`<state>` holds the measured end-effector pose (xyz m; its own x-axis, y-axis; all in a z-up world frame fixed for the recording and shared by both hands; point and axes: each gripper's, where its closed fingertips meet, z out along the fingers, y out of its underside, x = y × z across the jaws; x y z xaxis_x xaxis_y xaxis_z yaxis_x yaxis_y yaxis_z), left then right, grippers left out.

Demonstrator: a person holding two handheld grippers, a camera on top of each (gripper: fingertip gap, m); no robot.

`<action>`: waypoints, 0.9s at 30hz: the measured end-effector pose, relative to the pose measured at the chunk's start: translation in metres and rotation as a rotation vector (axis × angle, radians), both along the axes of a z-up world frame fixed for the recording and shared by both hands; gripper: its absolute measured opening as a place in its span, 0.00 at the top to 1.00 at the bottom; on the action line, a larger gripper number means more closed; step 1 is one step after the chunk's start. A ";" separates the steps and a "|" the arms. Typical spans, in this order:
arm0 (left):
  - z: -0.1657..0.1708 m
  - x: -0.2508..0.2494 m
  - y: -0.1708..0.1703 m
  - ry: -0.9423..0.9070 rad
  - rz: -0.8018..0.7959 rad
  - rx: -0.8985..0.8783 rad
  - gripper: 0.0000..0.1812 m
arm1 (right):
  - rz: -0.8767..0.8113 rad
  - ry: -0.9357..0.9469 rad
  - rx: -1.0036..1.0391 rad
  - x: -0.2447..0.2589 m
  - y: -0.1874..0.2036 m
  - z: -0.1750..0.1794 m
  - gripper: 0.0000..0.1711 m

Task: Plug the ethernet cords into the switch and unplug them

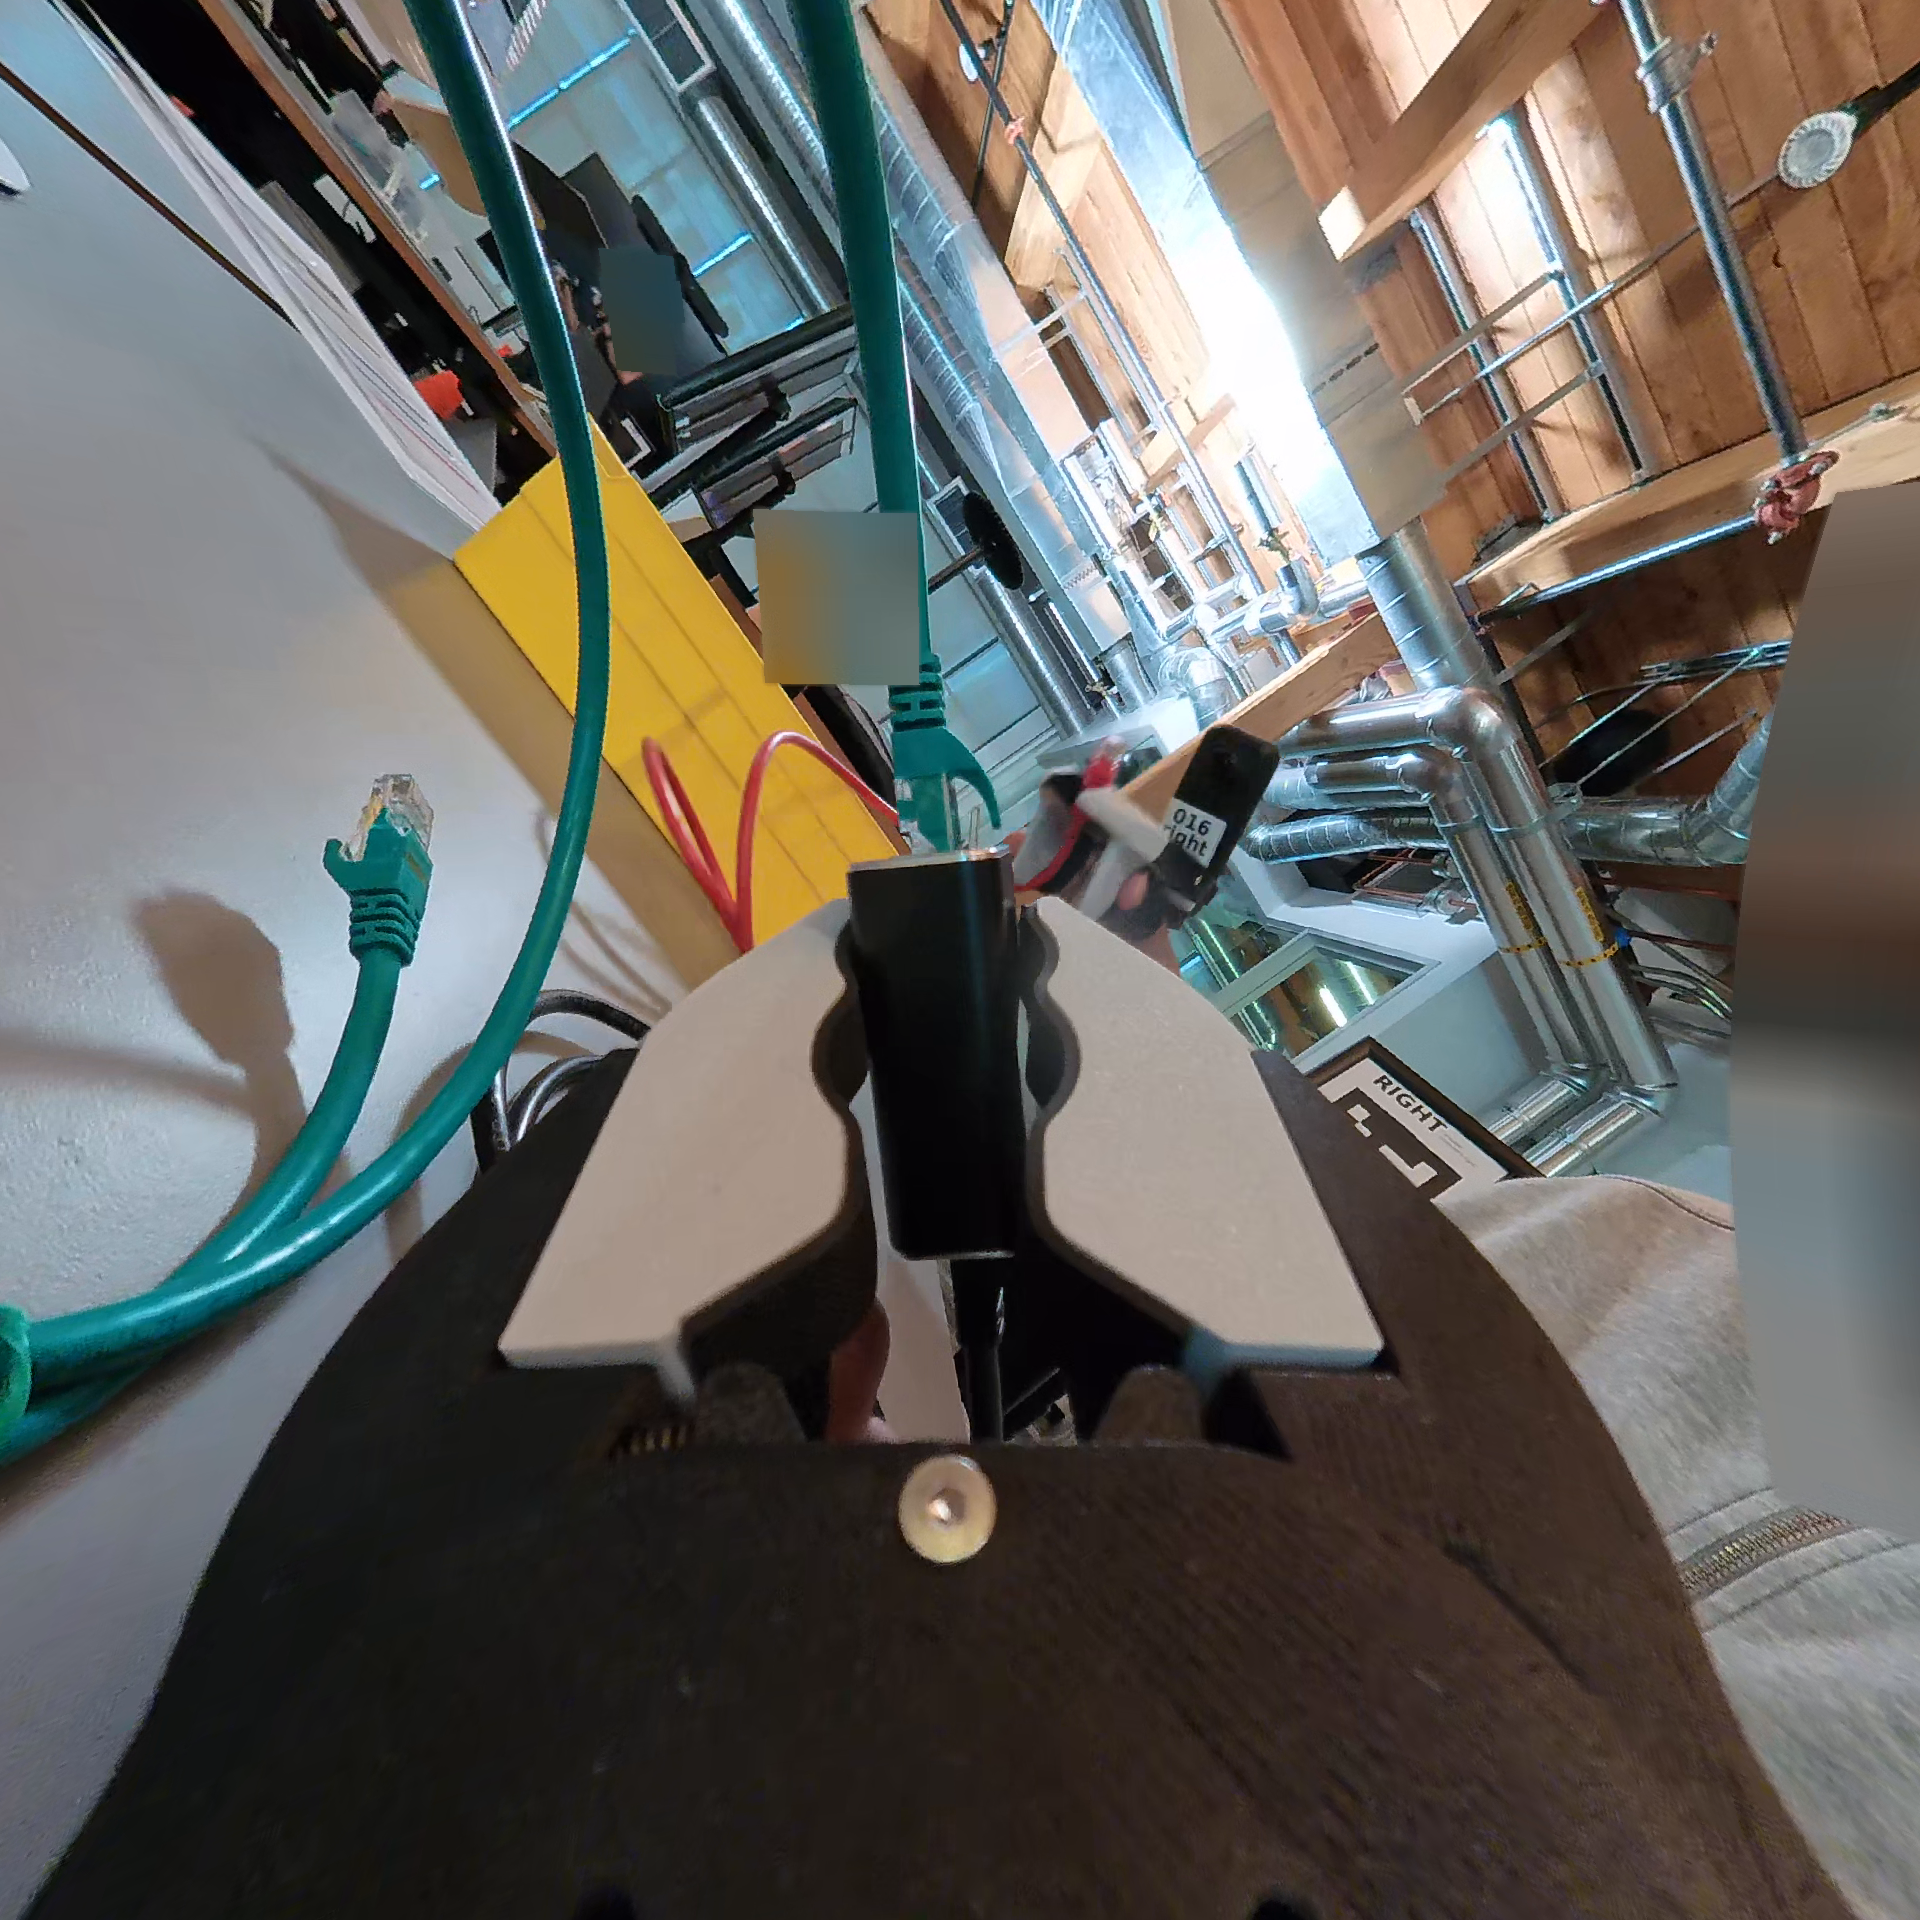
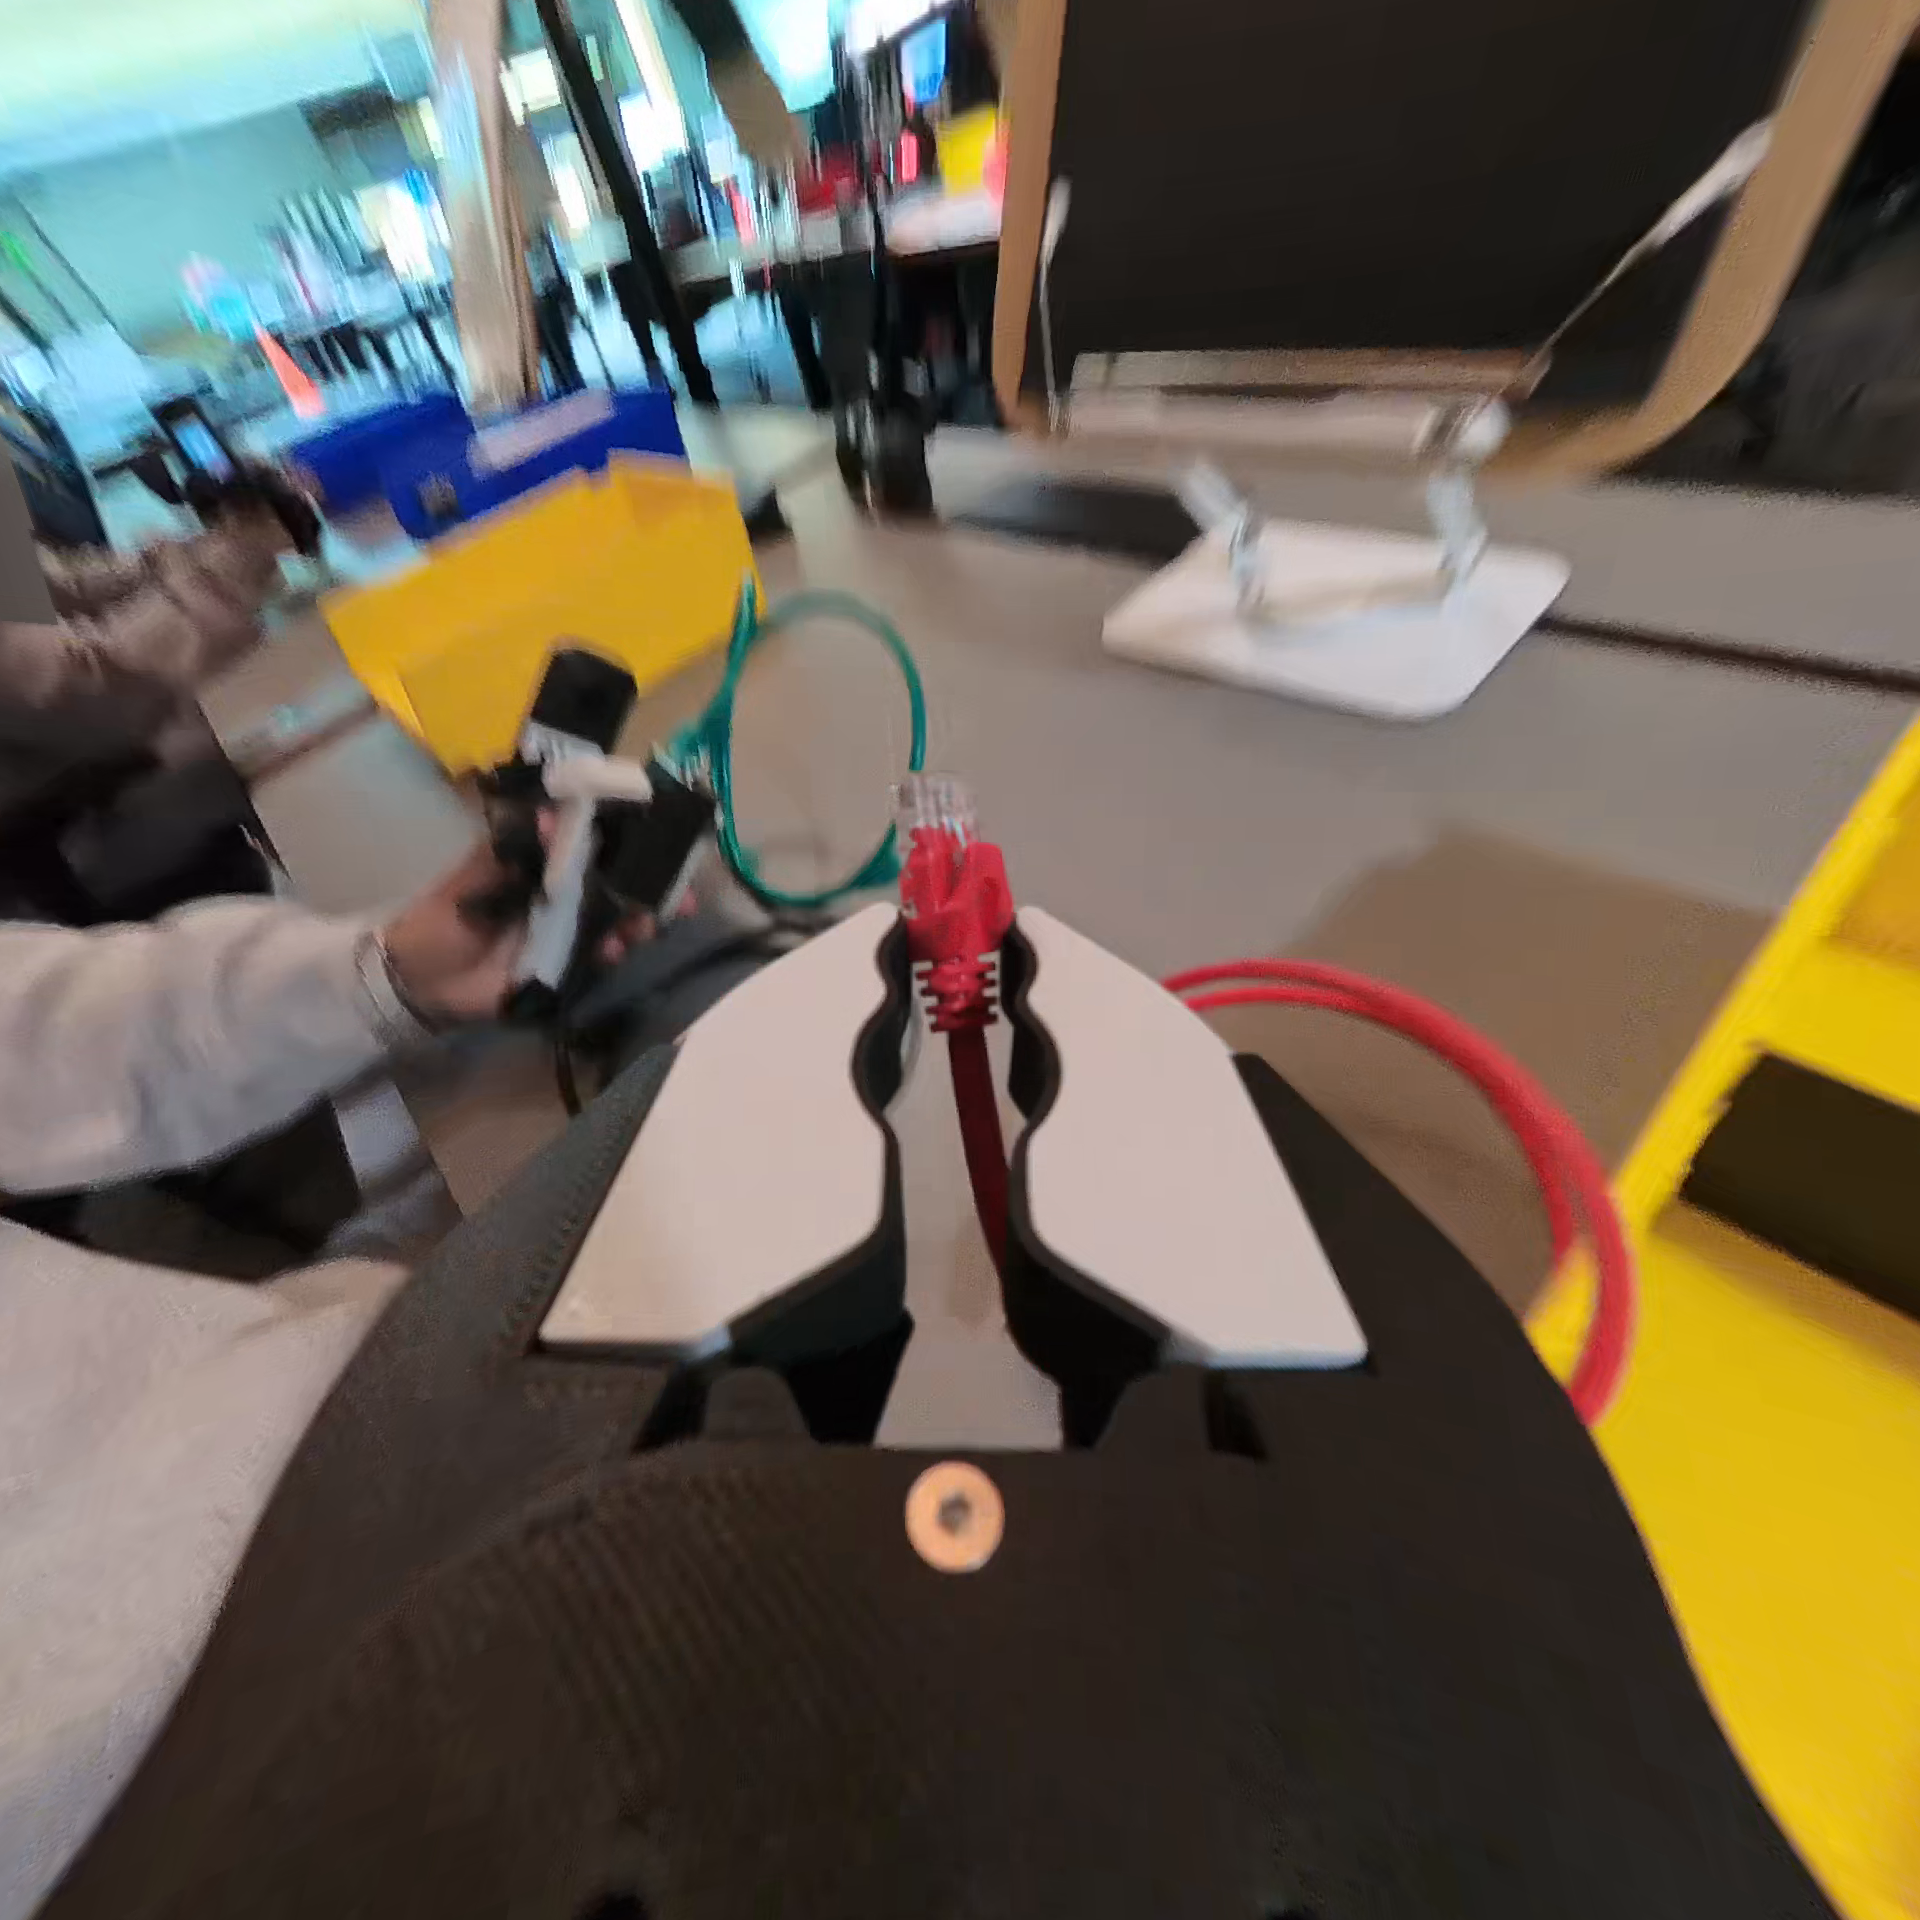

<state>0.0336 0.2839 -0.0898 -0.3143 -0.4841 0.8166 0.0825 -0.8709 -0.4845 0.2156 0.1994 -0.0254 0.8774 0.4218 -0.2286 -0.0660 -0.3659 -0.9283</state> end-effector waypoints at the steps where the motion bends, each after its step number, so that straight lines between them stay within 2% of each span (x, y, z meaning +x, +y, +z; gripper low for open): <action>1: 0.000 0.000 0.000 0.000 0.000 0.000 0.86 | 0.018 -0.031 -0.046 -0.011 0.005 -0.017 0.92; 3: 0.000 0.000 0.000 0.000 0.000 0.000 0.86 | 0.059 -0.064 -0.146 -0.033 0.013 -0.051 0.88; 5: 0.000 0.000 0.000 0.000 -0.003 -0.003 0.86 | 0.109 -0.105 -0.263 -0.047 0.013 -0.080 0.71; 7: 0.000 0.000 0.000 -0.003 -0.004 -0.007 0.86 | 0.117 -0.169 -0.268 -0.047 0.013 -0.085 0.62; 10: 0.000 -0.001 0.000 -0.008 -0.006 -0.015 0.86 | 0.082 -0.167 -0.149 -0.038 0.015 -0.055 0.62; 13: 0.000 -0.001 0.001 -0.012 -0.011 -0.024 0.87 | 0.049 -0.102 -0.105 -0.022 0.011 -0.035 0.69; 15: 0.000 -0.001 0.001 -0.012 -0.010 -0.027 0.87 | 0.010 -0.114 -0.156 -0.006 0.007 -0.040 0.73; 20: -0.001 -0.001 0.002 -0.008 -0.006 -0.026 0.86 | -0.115 -0.298 -0.235 0.033 -0.001 -0.059 0.74; 24: -0.001 -0.001 0.002 -0.004 -0.004 -0.025 0.86 | -0.043 -0.353 -0.340 0.021 -0.009 -0.081 0.75; 27: -0.002 0.000 0.002 -0.002 -0.003 -0.023 0.86 | 0.009 -0.477 -0.441 0.016 -0.015 -0.108 0.74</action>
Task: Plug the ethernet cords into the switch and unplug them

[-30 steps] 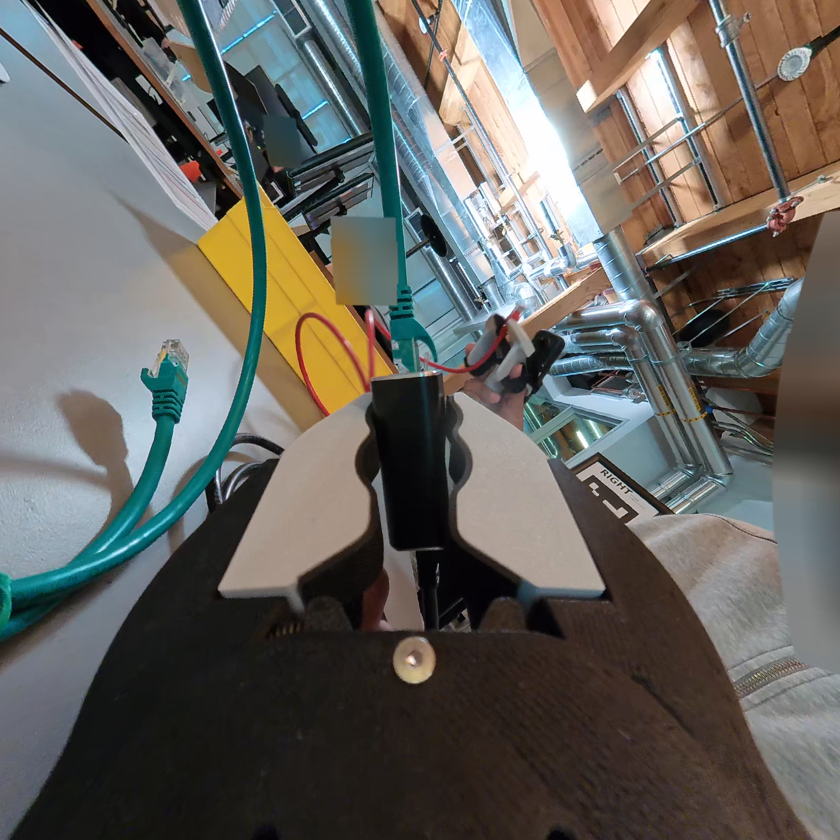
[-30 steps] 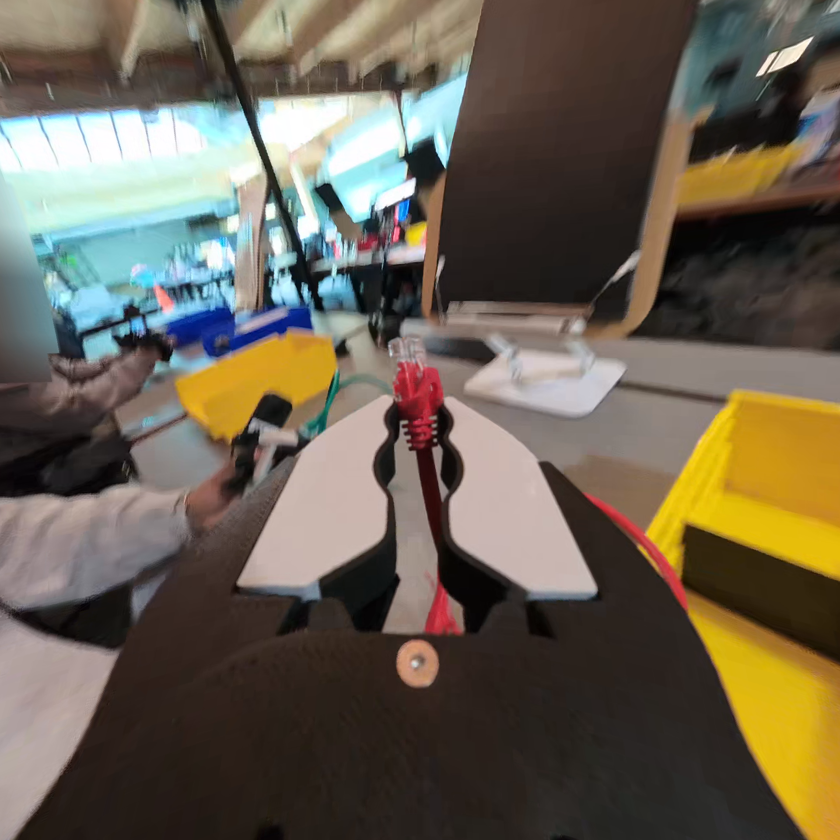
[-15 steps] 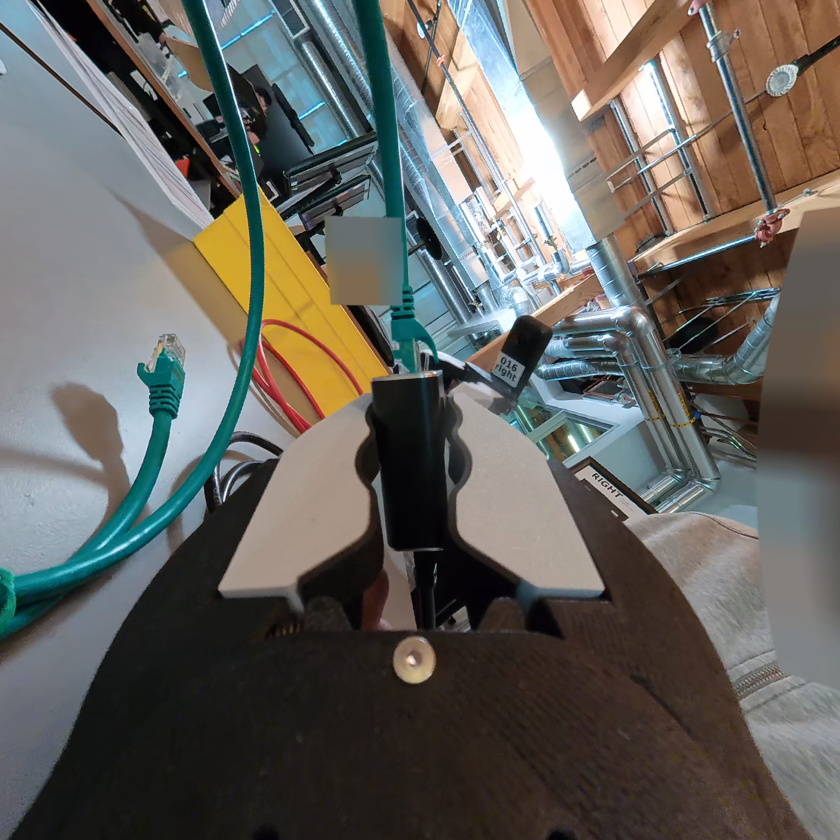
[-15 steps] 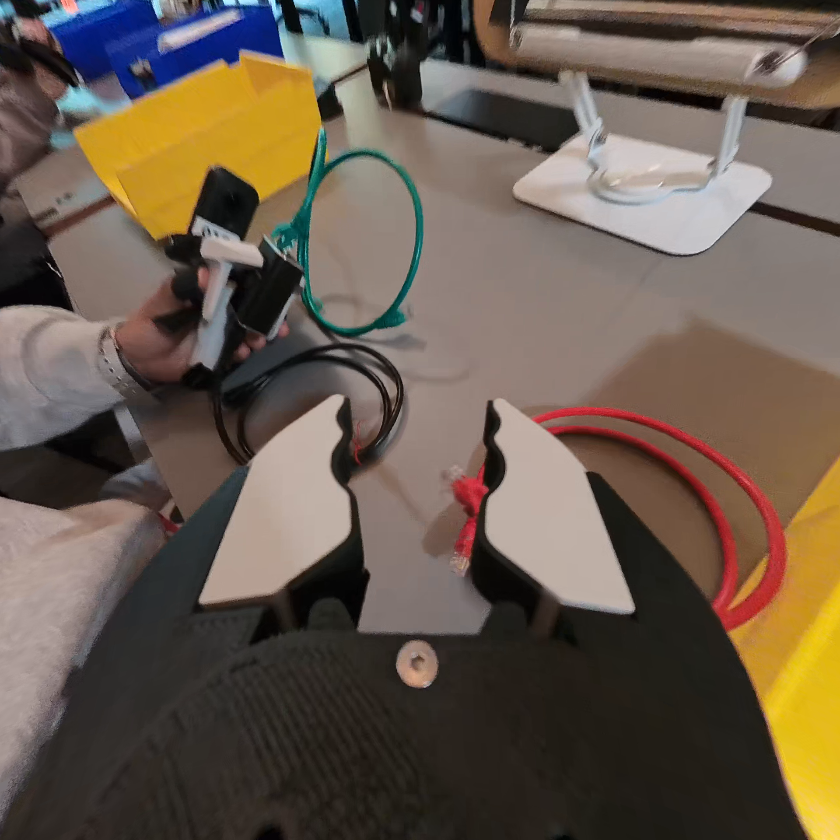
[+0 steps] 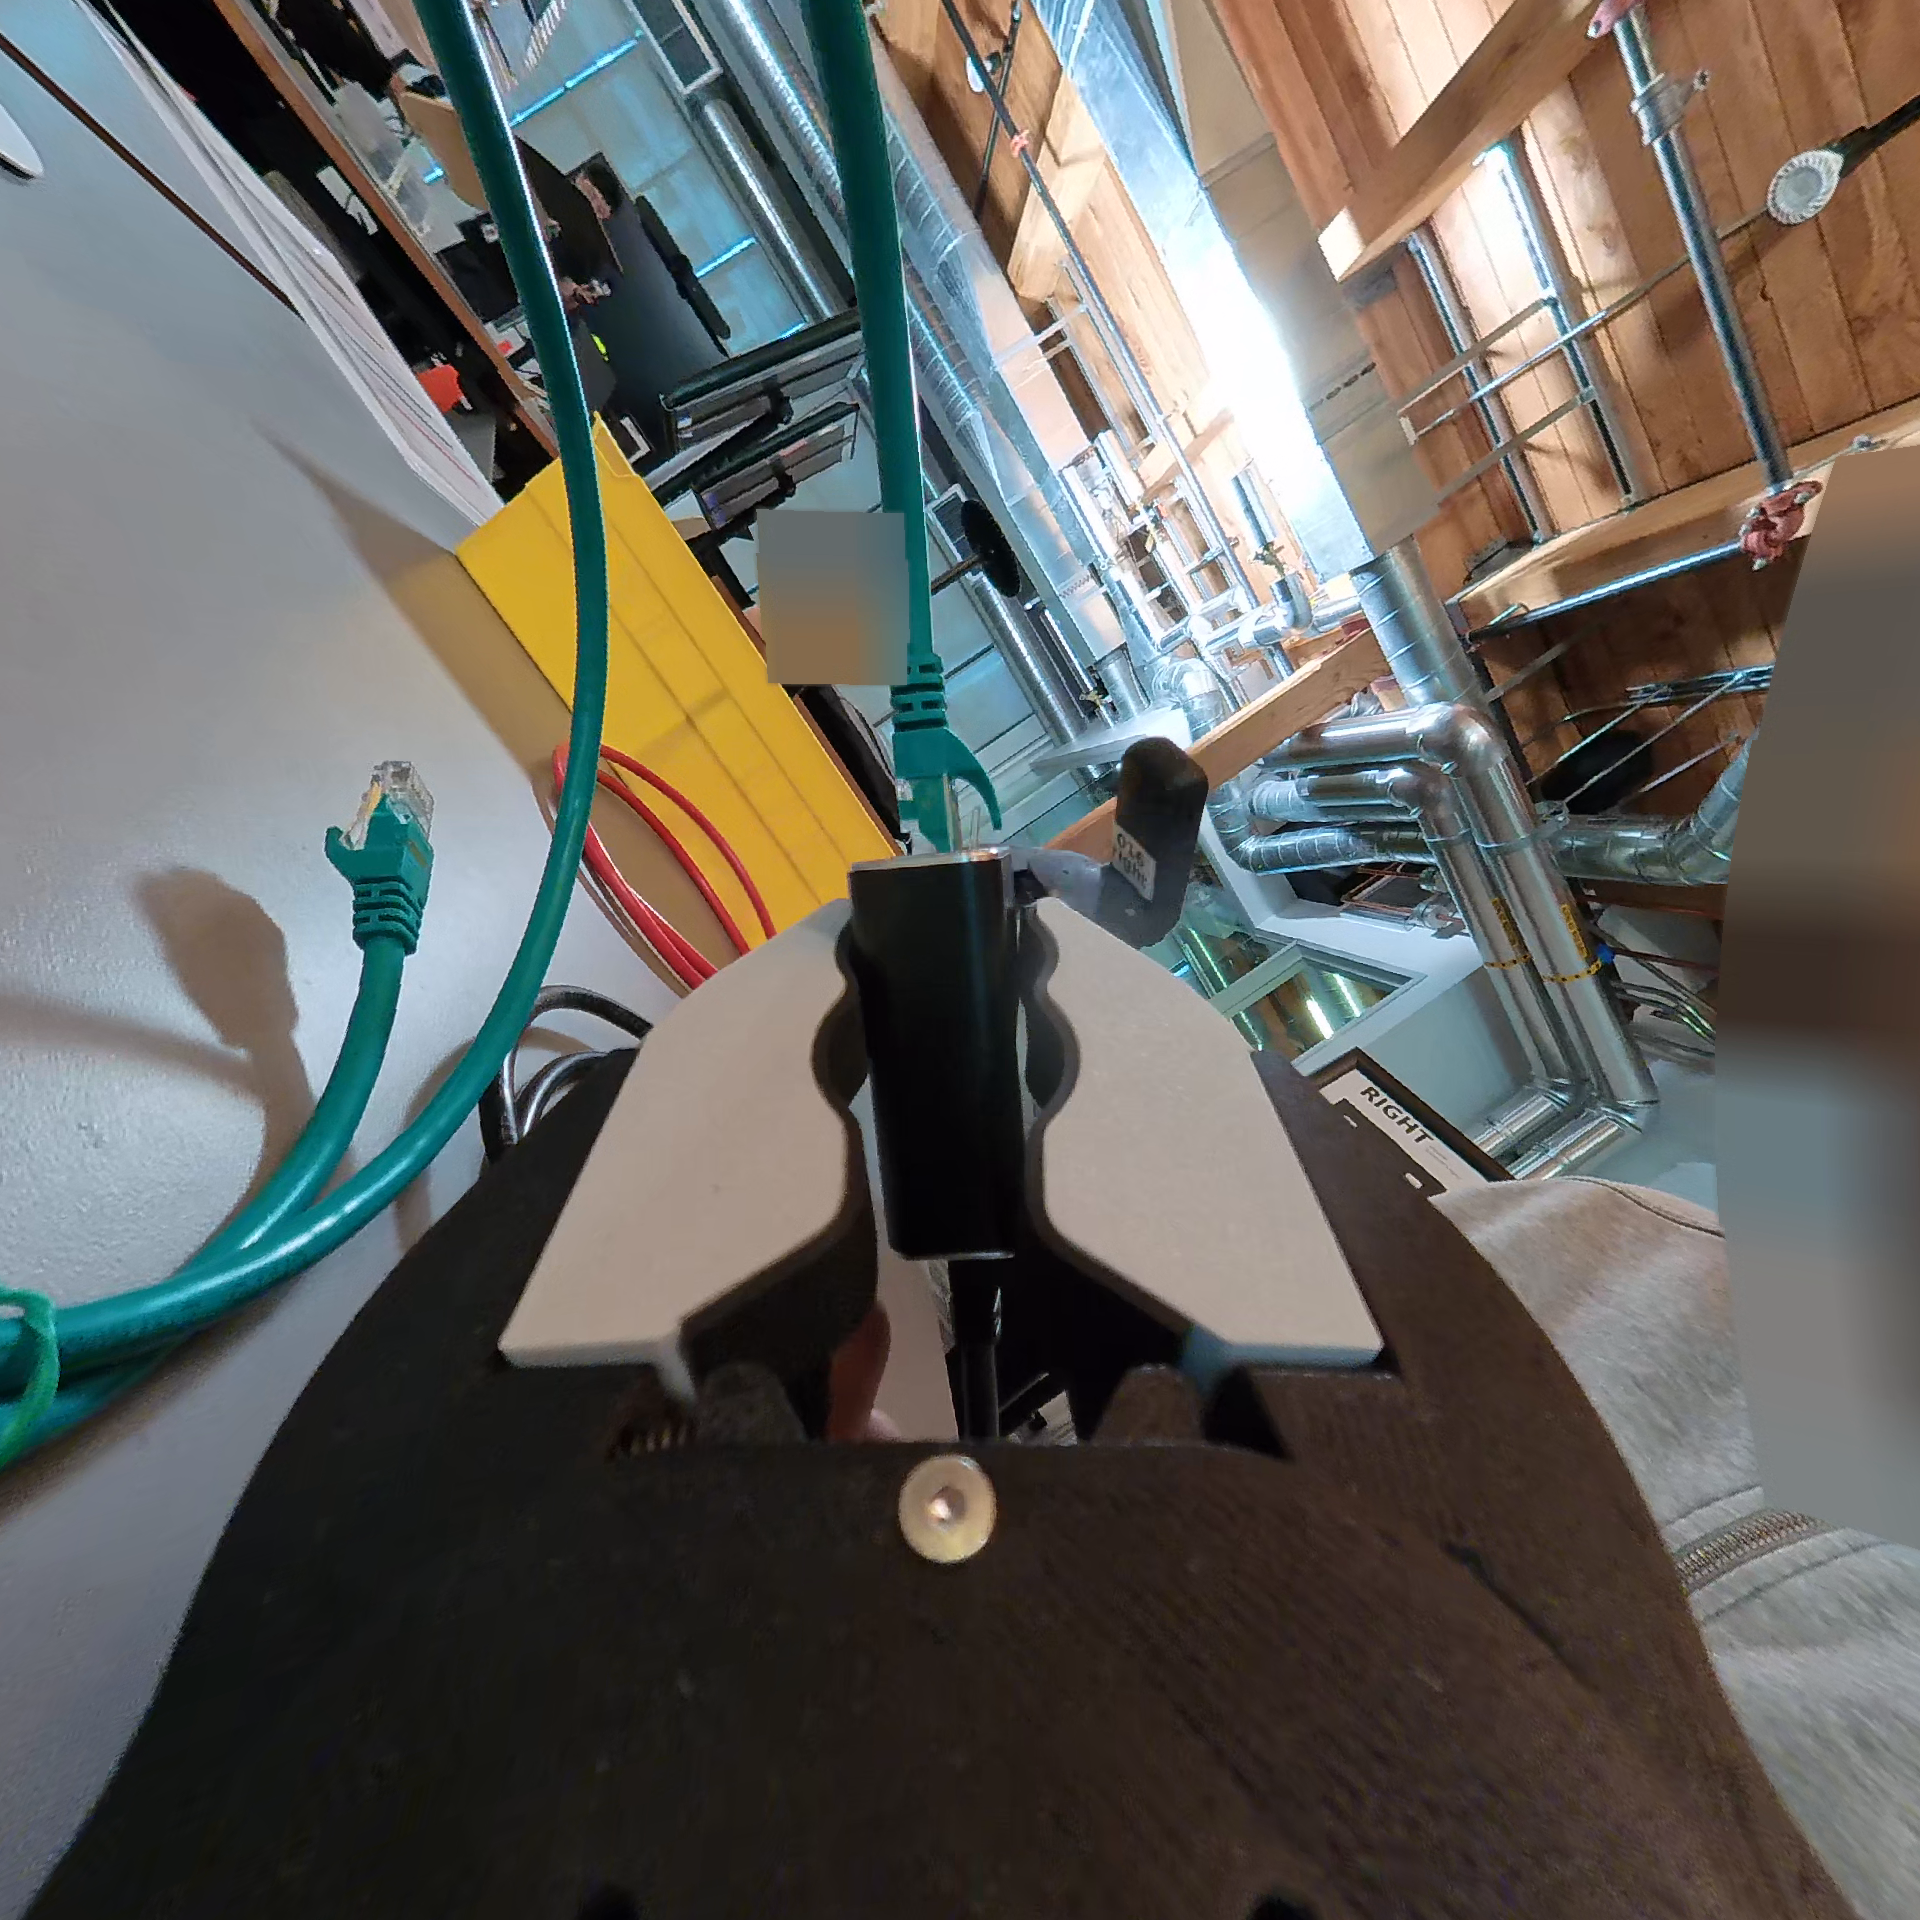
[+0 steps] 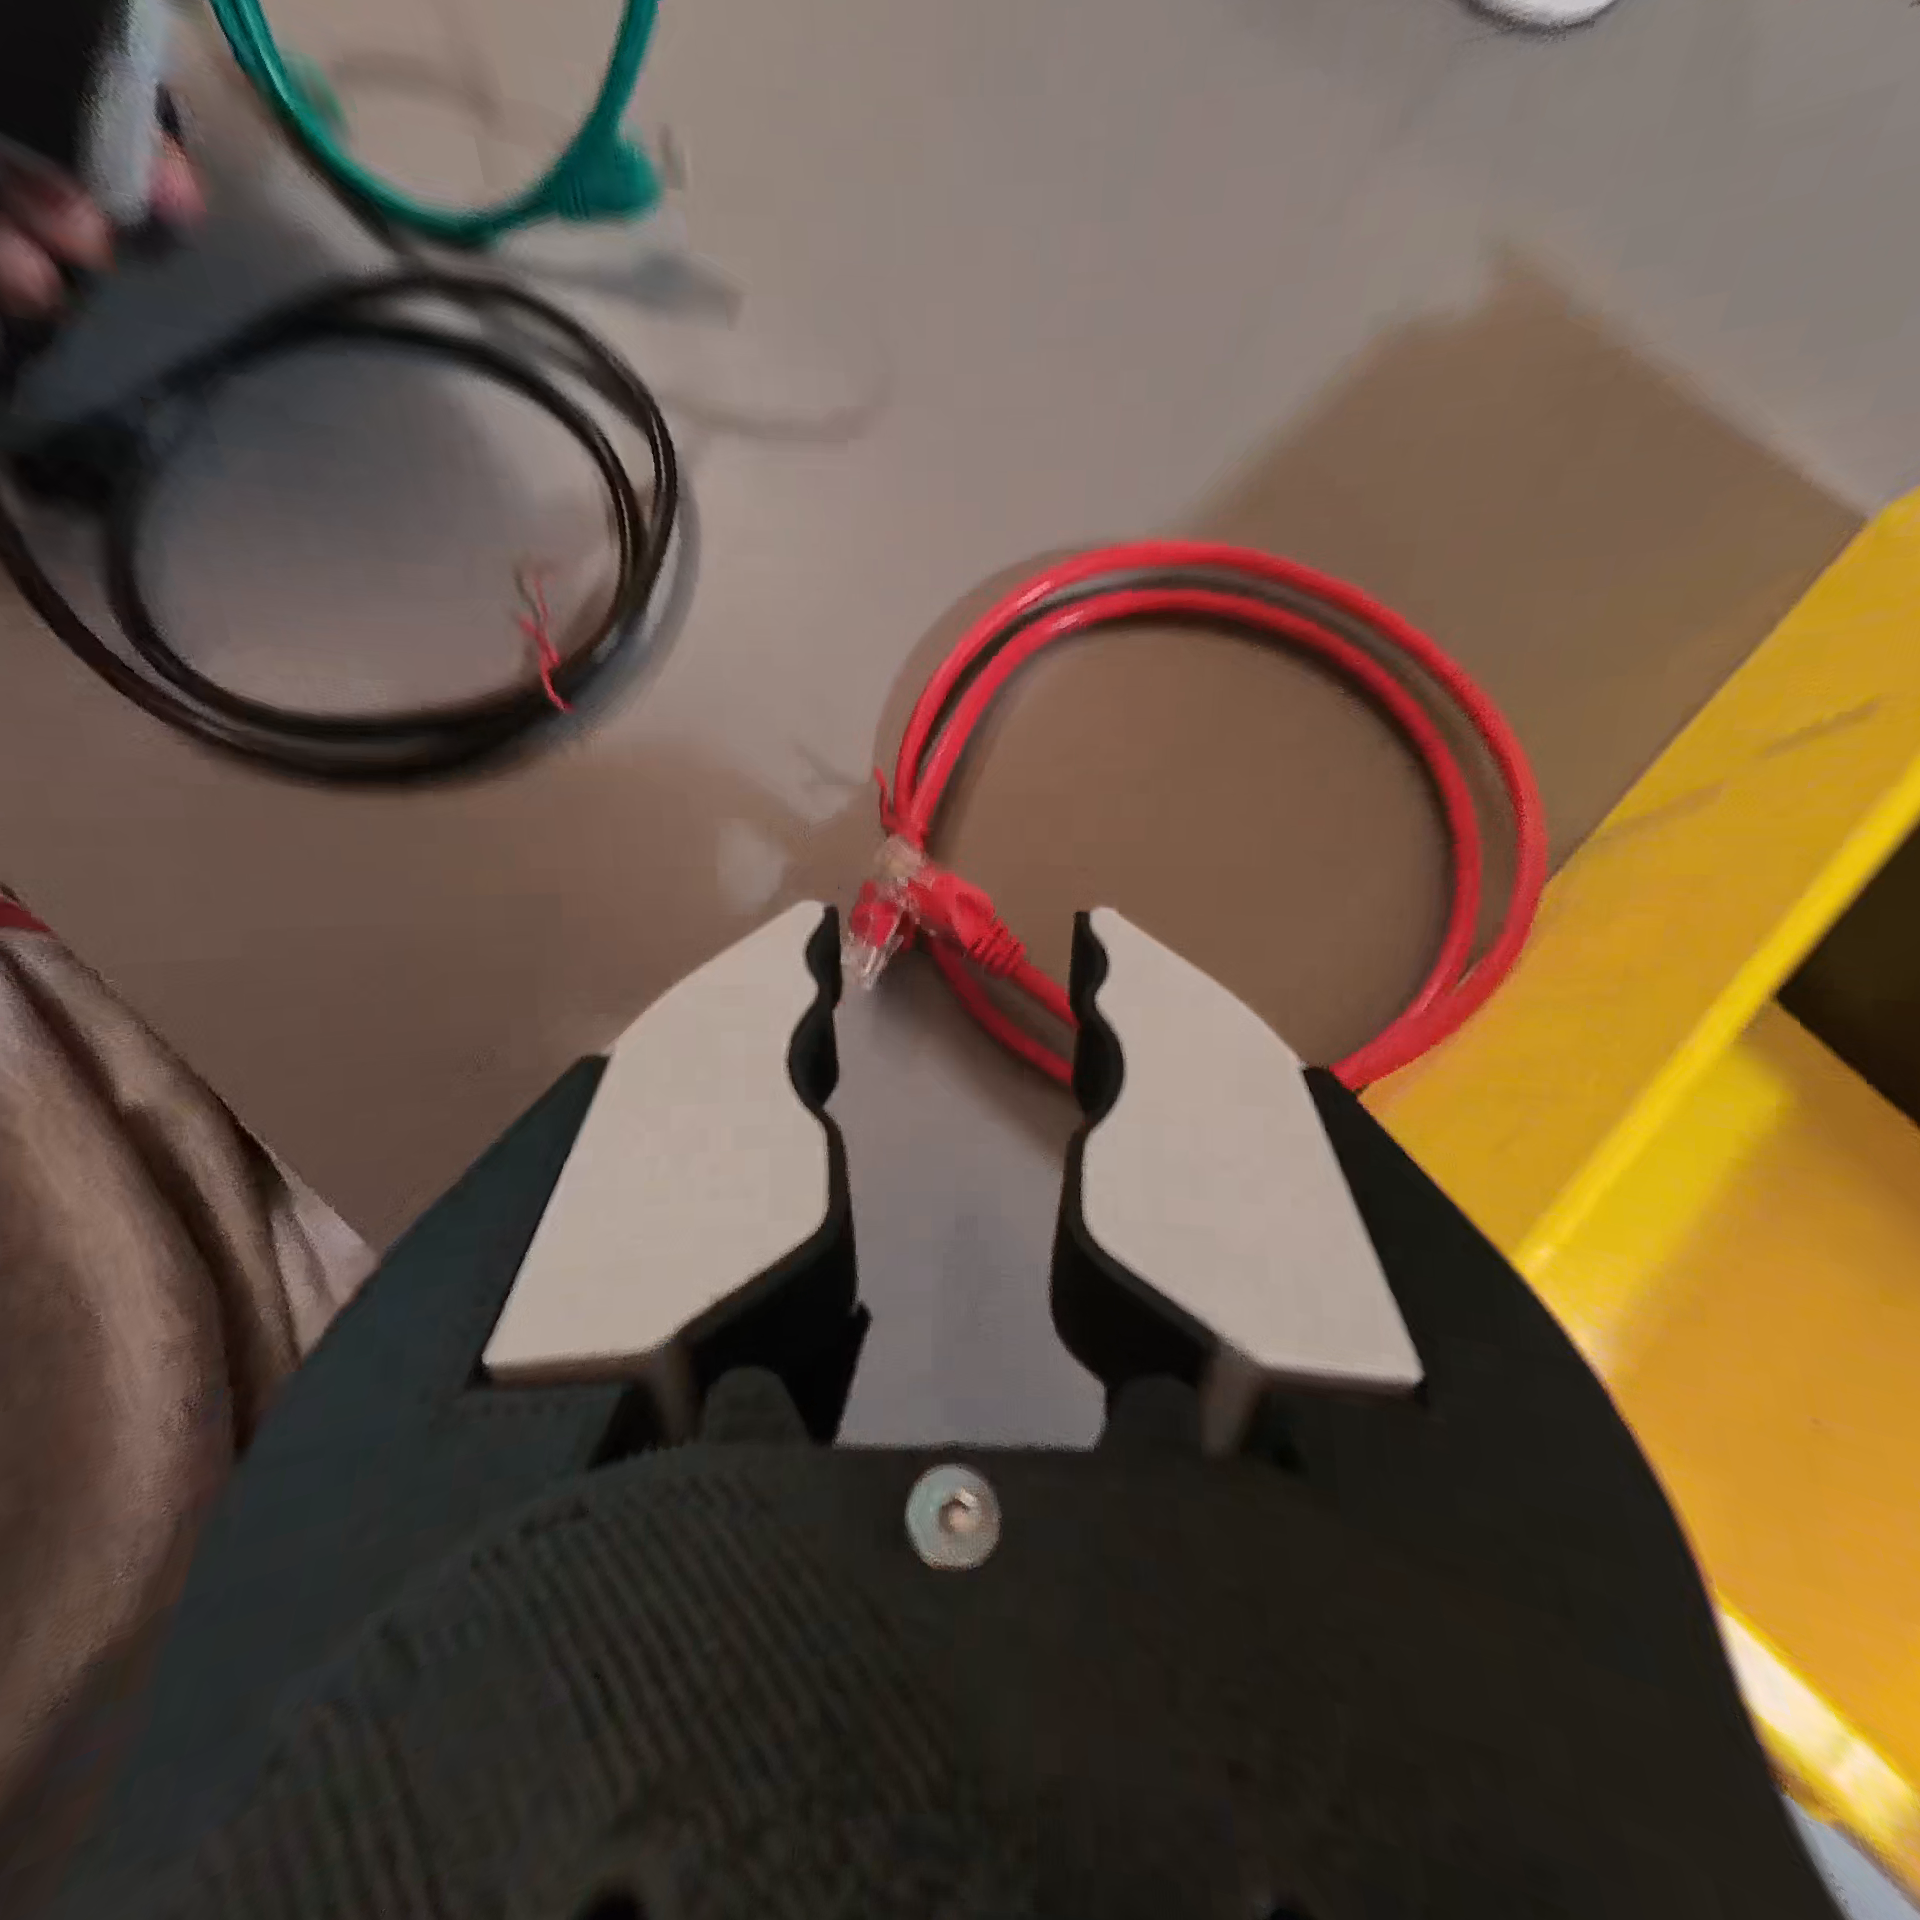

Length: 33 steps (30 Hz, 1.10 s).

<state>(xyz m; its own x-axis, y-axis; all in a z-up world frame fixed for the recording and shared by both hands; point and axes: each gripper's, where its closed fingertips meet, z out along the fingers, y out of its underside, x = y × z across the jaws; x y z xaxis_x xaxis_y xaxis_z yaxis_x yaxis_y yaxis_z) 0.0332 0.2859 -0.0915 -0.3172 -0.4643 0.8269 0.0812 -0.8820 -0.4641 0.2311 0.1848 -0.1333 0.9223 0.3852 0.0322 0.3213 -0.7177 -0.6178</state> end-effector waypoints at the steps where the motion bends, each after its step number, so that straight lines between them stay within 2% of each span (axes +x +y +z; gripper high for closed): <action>1: 0.000 0.000 0.000 0.000 -0.001 0.001 0.86 | 0.012 -0.028 -0.029 -0.002 -0.001 -0.008 0.74; 5: 0.000 0.000 -0.001 0.001 -0.003 0.003 0.86 | 0.018 0.017 -0.100 -0.016 0.000 -0.028 0.68; 7: 0.000 0.000 -0.001 -0.001 -0.005 0.002 0.86 | -0.017 0.072 -0.116 -0.021 0.003 -0.033 0.63; 9: 0.000 0.000 -0.001 -0.002 -0.005 0.002 0.86 | -0.063 0.103 -0.127 -0.022 0.006 -0.038 0.63; 16: 0.001 0.000 -0.001 -0.003 -0.006 -0.001 0.87 | -0.114 0.128 -0.168 -0.019 0.009 -0.054 0.73; 18: 0.001 0.000 -0.001 -0.003 -0.007 -0.001 0.87 | -0.098 0.105 -0.167 -0.018 0.009 -0.059 0.80; 25: 0.000 0.000 -0.001 0.001 -0.004 0.002 0.86 | -0.014 0.031 -0.136 -0.019 0.009 -0.060 0.81; 29: 0.000 0.000 -0.001 0.001 -0.003 0.004 0.86 | 0.001 0.152 -0.025 -0.028 0.020 -0.039 0.82; 33: 0.000 0.000 -0.001 0.000 -0.003 0.001 0.86 | -0.012 0.282 0.229 -0.032 0.032 0.021 0.83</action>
